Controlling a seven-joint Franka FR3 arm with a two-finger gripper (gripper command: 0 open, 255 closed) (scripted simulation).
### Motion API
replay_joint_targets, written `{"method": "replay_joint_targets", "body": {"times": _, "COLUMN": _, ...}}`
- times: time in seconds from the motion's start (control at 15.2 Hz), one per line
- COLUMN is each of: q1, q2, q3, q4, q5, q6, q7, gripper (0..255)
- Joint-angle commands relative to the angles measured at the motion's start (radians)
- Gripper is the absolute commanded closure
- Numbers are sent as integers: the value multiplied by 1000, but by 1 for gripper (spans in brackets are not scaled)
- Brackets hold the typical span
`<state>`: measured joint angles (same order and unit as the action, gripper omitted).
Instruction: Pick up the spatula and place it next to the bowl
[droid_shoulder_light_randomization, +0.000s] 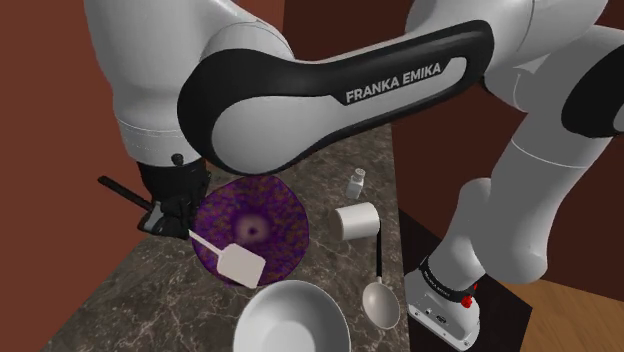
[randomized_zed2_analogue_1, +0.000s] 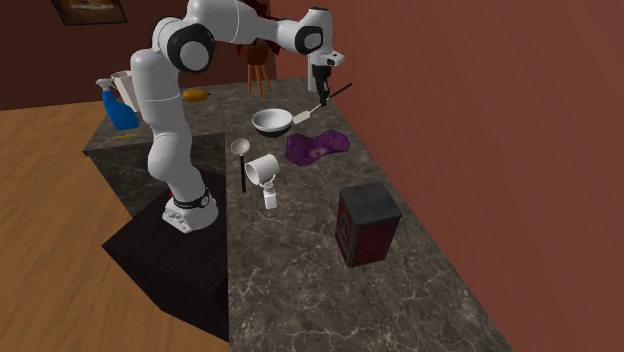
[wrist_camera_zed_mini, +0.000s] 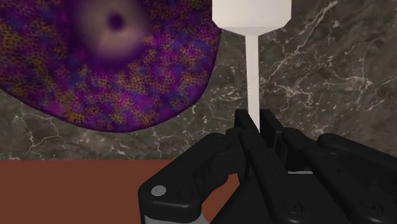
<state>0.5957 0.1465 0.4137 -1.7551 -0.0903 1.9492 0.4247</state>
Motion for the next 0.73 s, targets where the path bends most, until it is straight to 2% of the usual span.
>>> {"method": "replay_joint_targets", "body": {"times": 0.0, "q1": 31, "q2": 38, "q3": 17, "q4": 48, "q5": -21, "q6": -15, "q7": 52, "gripper": 255}}
{"method": "replay_joint_targets", "body": {"times": 0.46, "q1": 162, "q2": 178, "q3": 59, "q4": 225, "q5": -101, "q6": -78, "q7": 225, "gripper": 255}}
{"method": "replay_joint_targets", "body": {"times": 0.66, "q1": 168, "q2": 189, "q3": 59, "q4": 212, "q5": -107, "q6": -56, "q7": 235, "gripper": 255}}
